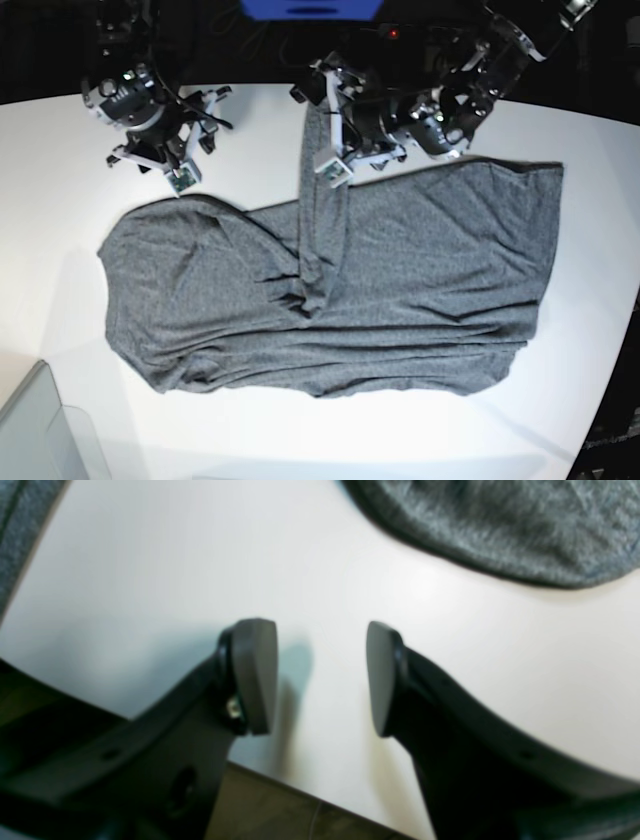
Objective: Layout the t-shirt on the table in an organized manner, then fold the t-shirt properly
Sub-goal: 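Release the fabric and raise the left gripper away from the shirt, then grasp the shirt's shoulder corner with the left gripper and pull outward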
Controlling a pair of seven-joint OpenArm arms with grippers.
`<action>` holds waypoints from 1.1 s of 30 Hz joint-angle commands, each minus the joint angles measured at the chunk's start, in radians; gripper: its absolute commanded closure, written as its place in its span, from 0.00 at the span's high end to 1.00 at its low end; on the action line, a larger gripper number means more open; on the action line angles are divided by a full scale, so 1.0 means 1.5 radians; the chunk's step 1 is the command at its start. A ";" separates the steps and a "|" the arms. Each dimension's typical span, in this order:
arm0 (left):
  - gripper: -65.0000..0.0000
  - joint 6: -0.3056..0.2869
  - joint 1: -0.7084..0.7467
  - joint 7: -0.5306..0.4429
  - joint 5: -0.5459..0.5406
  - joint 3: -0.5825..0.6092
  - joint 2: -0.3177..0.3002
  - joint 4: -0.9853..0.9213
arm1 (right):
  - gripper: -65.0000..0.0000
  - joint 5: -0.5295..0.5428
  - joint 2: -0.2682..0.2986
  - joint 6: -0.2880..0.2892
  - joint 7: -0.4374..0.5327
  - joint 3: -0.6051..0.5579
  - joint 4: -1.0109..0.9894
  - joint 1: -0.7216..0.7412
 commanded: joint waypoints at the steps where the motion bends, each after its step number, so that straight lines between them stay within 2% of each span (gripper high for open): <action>1: 0.82 0.002 -0.002 -0.007 -0.005 -0.004 -0.002 0.011 | 0.45 0.004 0.001 0.003 0.010 0.001 0.011 0.002; 5: 0.82 0.009 0.018 -0.007 -0.005 -0.004 -0.002 0.005 | 0.45 0.004 0.001 0.003 0.010 0.001 0.011 0.002; 9: 0.82 0.108 0.038 -0.007 -0.005 -0.003 -0.002 0.004 | 0.45 0.004 0.001 0.003 0.010 0.001 0.011 0.002; 13: 0.82 0.155 0.038 -0.007 -0.006 -0.002 -0.001 0.004 | 0.45 0.004 0.001 0.003 0.010 0.001 0.011 0.002; 24: 0.81 0.156 0.038 -0.014 -0.005 0.001 0.001 -0.078 | 0.45 0.004 0.001 0.003 0.011 0.001 0.011 0.000; 25: 0.78 0.156 0.038 -0.014 -0.005 0.001 0.001 -0.081 | 0.45 0.004 0.001 0.003 0.011 0.001 0.011 0.000; 27: 0.60 0.156 0.038 -0.014 -0.005 0.000 0.000 -0.084 | 0.45 0.004 0.001 0.003 0.011 0.001 0.011 0.000; 31: 0.07 0.156 0.037 -0.014 -0.005 -0.003 -0.004 -0.087 | 0.45 0.004 0.001 0.003 0.011 0.001 0.011 0.000; 32: 0.00 0.156 0.037 -0.014 -0.005 -0.003 -0.005 -0.087 | 0.45 0.004 0.001 0.003 0.011 0.001 0.011 0.000; 33: 0.00 0.156 0.037 -0.014 -0.004 -0.003 -0.006 -0.087 | 0.45 0.004 0.001 0.003 0.011 0.001 0.011 0.000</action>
